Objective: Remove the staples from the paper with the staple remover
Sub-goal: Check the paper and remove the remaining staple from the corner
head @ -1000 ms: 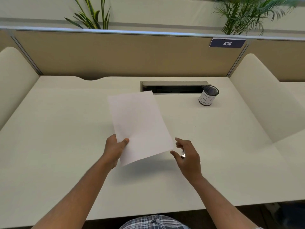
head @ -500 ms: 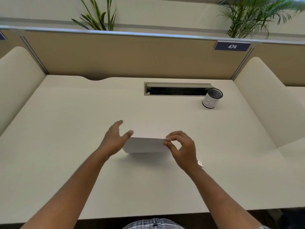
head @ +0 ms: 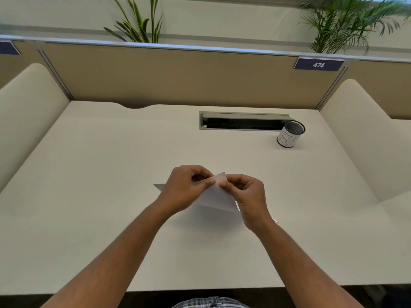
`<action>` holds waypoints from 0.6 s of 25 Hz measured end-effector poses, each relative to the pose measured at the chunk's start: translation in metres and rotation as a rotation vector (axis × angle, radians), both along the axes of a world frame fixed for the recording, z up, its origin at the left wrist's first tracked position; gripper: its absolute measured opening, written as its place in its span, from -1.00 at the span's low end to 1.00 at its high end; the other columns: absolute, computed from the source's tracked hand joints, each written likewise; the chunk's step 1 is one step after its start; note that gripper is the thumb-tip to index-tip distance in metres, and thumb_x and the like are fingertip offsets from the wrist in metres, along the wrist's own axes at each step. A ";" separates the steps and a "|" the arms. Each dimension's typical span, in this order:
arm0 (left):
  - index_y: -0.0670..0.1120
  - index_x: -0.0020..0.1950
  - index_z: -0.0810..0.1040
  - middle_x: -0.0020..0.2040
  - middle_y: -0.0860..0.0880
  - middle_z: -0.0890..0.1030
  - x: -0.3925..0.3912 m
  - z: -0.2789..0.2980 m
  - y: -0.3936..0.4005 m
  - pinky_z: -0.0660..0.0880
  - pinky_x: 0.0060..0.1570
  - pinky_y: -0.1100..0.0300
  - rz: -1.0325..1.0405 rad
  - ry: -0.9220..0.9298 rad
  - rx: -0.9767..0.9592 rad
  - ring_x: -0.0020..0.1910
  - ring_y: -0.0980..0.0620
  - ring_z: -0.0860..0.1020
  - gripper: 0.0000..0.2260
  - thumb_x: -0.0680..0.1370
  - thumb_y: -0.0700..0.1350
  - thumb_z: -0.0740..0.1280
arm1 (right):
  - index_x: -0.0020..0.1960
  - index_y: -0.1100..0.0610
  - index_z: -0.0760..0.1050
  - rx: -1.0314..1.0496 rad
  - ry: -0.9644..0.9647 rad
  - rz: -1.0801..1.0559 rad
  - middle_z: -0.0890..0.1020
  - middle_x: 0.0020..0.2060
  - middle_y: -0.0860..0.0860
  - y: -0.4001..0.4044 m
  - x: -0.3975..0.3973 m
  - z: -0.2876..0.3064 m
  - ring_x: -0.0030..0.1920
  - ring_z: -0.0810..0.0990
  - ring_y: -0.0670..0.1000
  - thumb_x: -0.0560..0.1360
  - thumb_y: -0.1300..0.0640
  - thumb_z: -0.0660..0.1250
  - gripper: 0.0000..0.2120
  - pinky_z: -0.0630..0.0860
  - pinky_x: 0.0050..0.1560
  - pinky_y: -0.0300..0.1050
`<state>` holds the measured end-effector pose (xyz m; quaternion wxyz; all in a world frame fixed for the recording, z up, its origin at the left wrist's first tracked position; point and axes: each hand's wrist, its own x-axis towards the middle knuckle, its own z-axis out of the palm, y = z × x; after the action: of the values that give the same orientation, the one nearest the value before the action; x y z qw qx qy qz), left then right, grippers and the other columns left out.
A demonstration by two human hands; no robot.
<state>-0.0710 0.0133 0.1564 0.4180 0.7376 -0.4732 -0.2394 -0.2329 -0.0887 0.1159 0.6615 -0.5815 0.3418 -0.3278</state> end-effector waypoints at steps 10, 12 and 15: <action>-0.01 -0.05 0.75 -0.17 0.14 0.72 -0.002 0.001 0.000 0.48 -0.15 0.48 0.022 0.037 0.001 -0.14 0.25 0.65 -0.88 0.51 0.01 0.49 | -0.07 0.14 0.69 -0.115 0.050 0.051 0.75 -0.13 0.11 0.009 0.006 0.010 -0.02 0.72 0.19 0.53 0.10 0.49 -0.89 0.63 0.07 0.12; -0.01 -0.05 0.75 -0.17 0.14 0.72 -0.002 0.001 0.000 0.48 -0.14 0.47 0.029 0.037 0.003 -0.13 0.24 0.66 -0.87 0.50 0.02 0.49 | -0.07 0.13 0.70 -0.141 0.076 0.060 0.76 -0.15 0.07 0.008 0.007 0.010 -0.05 0.74 0.14 0.54 0.10 0.49 -0.91 0.64 0.05 0.09; 0.00 -0.04 0.75 -0.15 0.14 0.72 -0.001 0.000 0.001 0.47 -0.14 0.48 0.038 0.009 0.024 -0.11 0.25 0.65 -0.91 0.51 -0.02 0.48 | -0.05 0.14 0.70 -0.166 0.099 0.077 0.76 -0.13 0.05 0.006 0.004 0.008 -0.05 0.74 0.09 0.56 0.16 0.46 -0.93 0.65 0.05 0.05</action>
<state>-0.0723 0.0146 0.1559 0.4159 0.7502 -0.4543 -0.2404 -0.2285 -0.0828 0.1237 0.6055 -0.6625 0.3229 -0.3003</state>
